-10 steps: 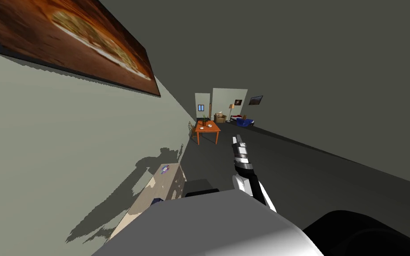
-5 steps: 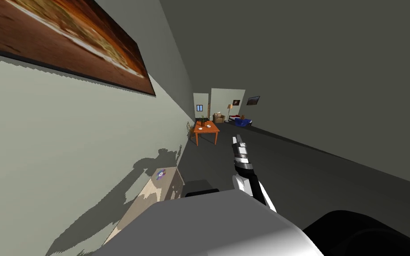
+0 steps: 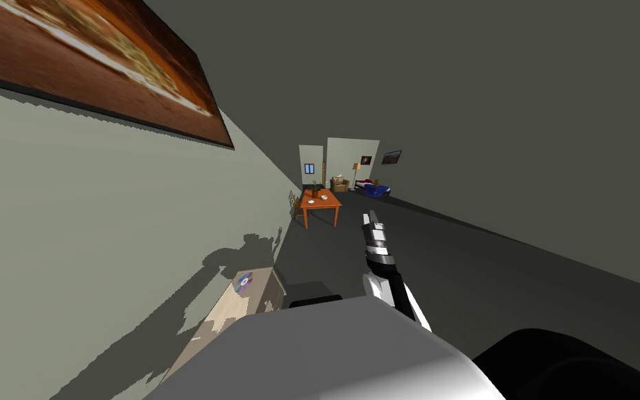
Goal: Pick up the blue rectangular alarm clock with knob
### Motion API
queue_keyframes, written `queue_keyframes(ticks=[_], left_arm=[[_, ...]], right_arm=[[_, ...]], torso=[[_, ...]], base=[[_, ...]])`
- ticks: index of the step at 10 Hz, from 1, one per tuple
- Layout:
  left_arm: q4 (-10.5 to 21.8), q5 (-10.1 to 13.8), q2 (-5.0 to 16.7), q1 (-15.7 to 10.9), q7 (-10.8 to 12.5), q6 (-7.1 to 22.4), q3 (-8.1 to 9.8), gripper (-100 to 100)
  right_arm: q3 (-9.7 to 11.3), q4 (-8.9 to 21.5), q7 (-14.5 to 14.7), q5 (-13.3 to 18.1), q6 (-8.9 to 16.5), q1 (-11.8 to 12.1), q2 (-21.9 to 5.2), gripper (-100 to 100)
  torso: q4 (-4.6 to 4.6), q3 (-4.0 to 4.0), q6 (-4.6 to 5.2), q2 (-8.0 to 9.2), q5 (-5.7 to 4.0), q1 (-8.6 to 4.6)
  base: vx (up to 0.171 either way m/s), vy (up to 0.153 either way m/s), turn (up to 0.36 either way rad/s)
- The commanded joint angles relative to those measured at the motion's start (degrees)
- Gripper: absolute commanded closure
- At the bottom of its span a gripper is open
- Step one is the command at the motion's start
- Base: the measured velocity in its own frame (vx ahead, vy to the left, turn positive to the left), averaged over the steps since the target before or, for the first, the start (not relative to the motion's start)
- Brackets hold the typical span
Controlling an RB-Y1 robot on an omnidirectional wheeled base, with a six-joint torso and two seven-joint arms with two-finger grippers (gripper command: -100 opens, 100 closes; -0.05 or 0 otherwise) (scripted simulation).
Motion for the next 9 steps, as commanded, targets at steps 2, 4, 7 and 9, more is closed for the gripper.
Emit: queue_keyframes(ticks=[2,4,7,9], left_arm=[[2.44,0.26,1.01,1.36,4.31,0.01,-0.81,-100],[2.44,0.26,1.01,1.36,6.14,0.01,-0.81,-100],[6.68,0.39,1.77,3.32,11.34,0.24,-1.98,-100],[6.68,0.39,1.77,3.32,13.47,0.24,-1.98,-100]], right_arm=[[0.00,0.00,0.00,0.00,0.00,0.00,0.00,0],[0.00,0.00,0.00,0.00,0.00,0.00,0.00,0],[0.00,0.00,0.00,0.00,0.00,0.00,0.00,0],[0.00,0.00,0.00,0.00,0.00,0.00,0.00,0]], torso=[[0.02,0.05,-0.01,0.10,0.00,-0.02],[0.00,0.01,0.00,0.02,0.00,0.00],[0.01,0.04,-0.01,0.07,0.00,-0.01],[0.00,-0.01,0.00,-0.02,0.01,0.01]], base=[[0.060,0.002,-0.059],[0.052,0.009,-0.015],[0.071,0.008,-0.076],[0.064,0.011,-0.031]])
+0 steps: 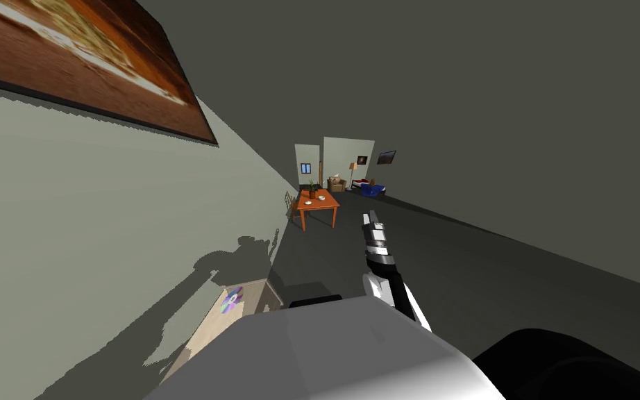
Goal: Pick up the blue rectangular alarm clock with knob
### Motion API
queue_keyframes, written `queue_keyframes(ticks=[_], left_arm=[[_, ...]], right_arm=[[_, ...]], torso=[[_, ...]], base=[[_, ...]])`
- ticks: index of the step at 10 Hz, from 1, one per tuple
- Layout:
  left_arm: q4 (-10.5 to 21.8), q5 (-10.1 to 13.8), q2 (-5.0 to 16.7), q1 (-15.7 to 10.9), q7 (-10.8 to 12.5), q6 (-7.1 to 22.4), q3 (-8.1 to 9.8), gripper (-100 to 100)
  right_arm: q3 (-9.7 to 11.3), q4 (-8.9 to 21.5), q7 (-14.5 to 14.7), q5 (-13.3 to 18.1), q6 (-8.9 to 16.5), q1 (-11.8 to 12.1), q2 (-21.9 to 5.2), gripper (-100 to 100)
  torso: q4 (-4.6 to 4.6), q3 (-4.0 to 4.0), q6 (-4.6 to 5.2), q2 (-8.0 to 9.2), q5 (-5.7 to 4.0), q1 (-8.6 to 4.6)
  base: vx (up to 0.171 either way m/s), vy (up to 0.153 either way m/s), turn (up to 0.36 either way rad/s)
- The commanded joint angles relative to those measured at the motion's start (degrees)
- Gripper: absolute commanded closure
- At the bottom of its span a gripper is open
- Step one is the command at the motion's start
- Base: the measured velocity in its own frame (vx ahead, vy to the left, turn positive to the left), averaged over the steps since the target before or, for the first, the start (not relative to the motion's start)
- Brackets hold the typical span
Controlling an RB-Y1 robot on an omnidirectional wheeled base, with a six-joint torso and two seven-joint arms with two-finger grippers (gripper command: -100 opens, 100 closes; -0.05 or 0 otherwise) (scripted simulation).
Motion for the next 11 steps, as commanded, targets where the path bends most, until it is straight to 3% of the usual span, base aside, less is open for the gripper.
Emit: queue_keyframes(ticks=[1,11], left_arm=[[2.11,0.00,0.19,0.79,2.86,0.17,-0.39,-100],[10.75,-0.65,0.17,3.76,18.19,0.27,-0.80,-100]], right_arm=[[0.00,0.00,0.00,0.00,0.00,0.00,0.00,0],[0.00,0.00,0.00,0.00,0.00,0.00,0.00,0]], torso=[[0.00,0.00,0.00,0.00,0.00,0.00],[0.00,0.00,0.00,0.00,0.00,0.00]], base=[[0.063,0.010,-0.104],[0.071,0.018,-0.068]])
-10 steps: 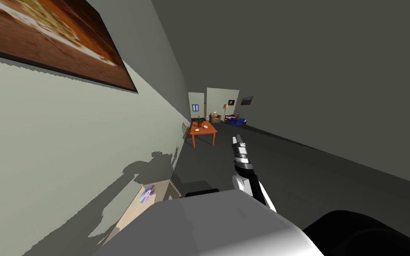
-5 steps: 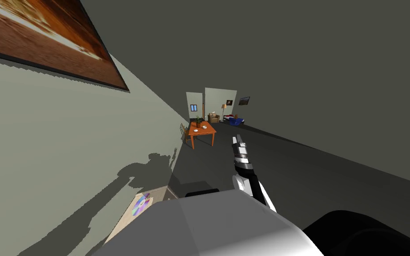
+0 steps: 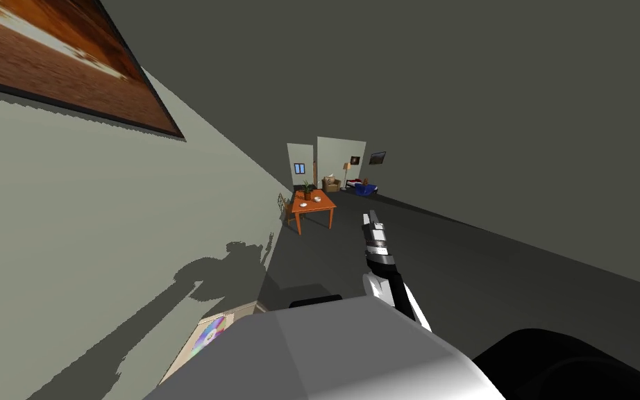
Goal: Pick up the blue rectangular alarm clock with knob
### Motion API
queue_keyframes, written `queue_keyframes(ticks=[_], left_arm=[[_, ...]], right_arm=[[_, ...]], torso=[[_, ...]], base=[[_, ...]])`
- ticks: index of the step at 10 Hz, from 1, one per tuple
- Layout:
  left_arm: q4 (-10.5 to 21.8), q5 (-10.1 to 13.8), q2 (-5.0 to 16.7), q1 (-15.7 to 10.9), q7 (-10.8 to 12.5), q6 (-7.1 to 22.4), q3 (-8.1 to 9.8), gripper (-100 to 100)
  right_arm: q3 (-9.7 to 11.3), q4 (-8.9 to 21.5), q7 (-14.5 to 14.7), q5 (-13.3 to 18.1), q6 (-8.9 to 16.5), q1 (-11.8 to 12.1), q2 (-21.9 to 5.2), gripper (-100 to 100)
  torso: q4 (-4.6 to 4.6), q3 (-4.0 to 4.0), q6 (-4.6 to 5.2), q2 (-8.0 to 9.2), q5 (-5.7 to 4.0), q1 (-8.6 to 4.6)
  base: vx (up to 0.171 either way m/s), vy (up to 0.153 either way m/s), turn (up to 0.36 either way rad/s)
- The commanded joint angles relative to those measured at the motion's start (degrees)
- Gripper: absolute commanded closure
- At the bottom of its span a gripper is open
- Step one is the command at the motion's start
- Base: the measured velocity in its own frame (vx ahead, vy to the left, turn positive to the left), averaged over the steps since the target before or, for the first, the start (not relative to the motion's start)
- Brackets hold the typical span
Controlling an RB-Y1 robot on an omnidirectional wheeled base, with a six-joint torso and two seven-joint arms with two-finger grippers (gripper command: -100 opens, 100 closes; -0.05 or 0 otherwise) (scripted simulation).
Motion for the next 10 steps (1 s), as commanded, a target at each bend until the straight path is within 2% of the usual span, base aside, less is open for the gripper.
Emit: queue_keyframes(ticks=[1,2,3,5,6,8,10], left_arm=[[0.97,-0.10,0.11,0.17,2.15,-0.29,-0.08,-100],[2.30,-0.32,-0.01,0.51,4.21,-0.34,0.03,-100],[2.30,-0.32,-0.01,0.51,4.58,-0.34,0.03,-100],[4.49,-0.84,-0.30,0.90,8.27,-0.52,0.35,-100],[4.49,-0.84,-0.30,0.90,8.76,-0.52,0.35,-100],[6.02,-1.38,-0.57,0.97,11.99,-0.77,0.70,-100],[6.95,-1.85,-0.76,0.82,14.27,-1.03,0.96,-100]], right_arm=[[0.00,0.00,0.00,0.00,0.00,0.00,0.00,0],[0.00,0.00,0.00,0.00,0.00,0.00,0.00,0],[0.00,0.00,0.00,0.00,0.00,0.00,0.00,0],[0.00,0.00,0.00,0.00,0.00,0.00,0.00,0],[0.00,0.00,0.00,0.00,0.00,0.00,0.00,0],[0.00,0.00,0.00,0.00,0.00,0.00,0.00,0],[0.00,0.00,0.00,0.00,0.00,0.00,0.00,0]], torso=[[0.00,0.00,0.00,0.00,0.00,0.00],[0.00,0.01,-0.01,0.04,0.00,-0.01],[0.01,0.02,0.00,0.03,0.00,-0.01],[0.01,0.02,0.00,0.04,0.00,-0.01],[-0.01,-0.03,0.01,-0.06,0.00,-0.02],[-0.01,-0.02,0.00,-0.02,0.00,0.00],[-0.02,-0.06,0.00,-0.11,0.00,-0.04]], base=[[0.061,0.011,-0.044],[0.062,0.011,-0.081],[0.059,0.012,-0.039],[0.079,0.008,-0.100],[0.079,0.017,-0.037],[0.079,0.016,-0.075],[0.104,0.000,-0.084]])
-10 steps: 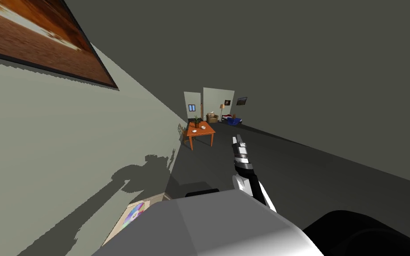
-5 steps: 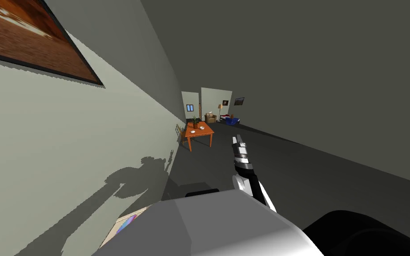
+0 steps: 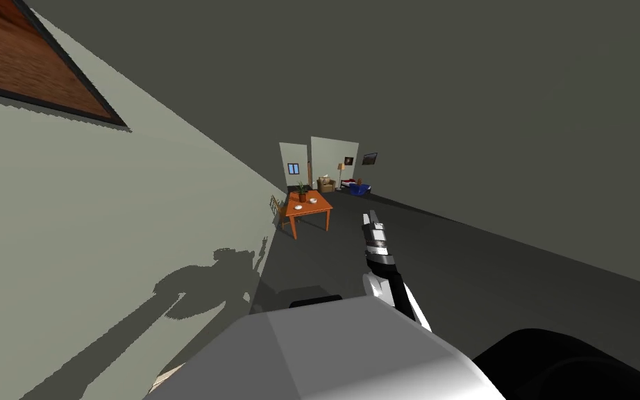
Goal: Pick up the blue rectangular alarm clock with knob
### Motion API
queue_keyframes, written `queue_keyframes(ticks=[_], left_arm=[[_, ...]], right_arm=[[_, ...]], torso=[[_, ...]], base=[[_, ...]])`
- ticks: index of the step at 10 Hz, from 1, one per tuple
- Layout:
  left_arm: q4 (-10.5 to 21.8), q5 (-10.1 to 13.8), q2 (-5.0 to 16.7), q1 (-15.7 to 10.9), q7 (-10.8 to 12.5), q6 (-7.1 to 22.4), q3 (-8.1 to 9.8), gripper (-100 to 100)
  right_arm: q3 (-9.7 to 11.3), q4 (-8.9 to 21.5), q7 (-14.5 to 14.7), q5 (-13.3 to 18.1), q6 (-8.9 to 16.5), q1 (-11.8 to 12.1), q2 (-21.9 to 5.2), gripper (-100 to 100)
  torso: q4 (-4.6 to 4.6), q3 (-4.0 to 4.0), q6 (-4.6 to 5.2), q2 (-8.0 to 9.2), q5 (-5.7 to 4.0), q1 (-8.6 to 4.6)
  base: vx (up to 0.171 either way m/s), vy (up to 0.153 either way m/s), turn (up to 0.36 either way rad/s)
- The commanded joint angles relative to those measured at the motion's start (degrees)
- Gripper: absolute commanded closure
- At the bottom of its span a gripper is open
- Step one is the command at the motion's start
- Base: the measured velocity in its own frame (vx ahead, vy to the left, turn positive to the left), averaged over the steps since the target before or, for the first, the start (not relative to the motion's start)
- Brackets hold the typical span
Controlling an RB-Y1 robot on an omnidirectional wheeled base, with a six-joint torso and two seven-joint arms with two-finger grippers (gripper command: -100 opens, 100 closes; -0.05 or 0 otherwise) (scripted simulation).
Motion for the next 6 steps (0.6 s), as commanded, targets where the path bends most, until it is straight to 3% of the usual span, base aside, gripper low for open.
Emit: queue_keyframes(ticks=[1,2,3,4,6], left_arm=[[0.60,-0.33,-0.11,-0.20,1.62,-0.23,0.14,-100],[0.34,-0.21,-0.09,-0.09,0.95,-0.12,0.10,-100],[0.37,-0.23,-0.10,-0.12,1.14,-0.15,0.12,0],[1.51,-0.27,-1.89,-2.04,-0.19,0.97,-0.01,-100],[2.66,-0.31,-3.68,-3.96,-1.51,2.09,-0.13,-100]], right_arm=[[0.00,0.00,0.00,0.00,0.00,0.00,0.00,0],[0.00,0.00,0.00,0.00,0.00,0.00,0.00,0],[0.00,0.00,0.00,0.00,0.00,0.00,0.00,0],[0.00,0.00,0.00,0.00,0.00,-0.01,0.00,0],[-0.01,0.00,0.00,0.00,0.00,-0.01,0.00,0]], torso=[[0.00,0.00,0.00,0.00,0.00,0.00],[0.00,0.01,0.00,0.01,0.00,-0.02],[0.03,0.09,-0.02,0.17,-0.01,-0.02],[0.06,0.17,-0.02,0.30,0.00,-0.02],[0.10,0.26,-0.02,0.45,0.05,0.20]], base=[[0.096,-0.004,-0.065],[0.042,-0.001,-0.011],[0.008,0.000,0.002],[-0.015,0.041,0.051],[-0.002,0.045,0.053]])
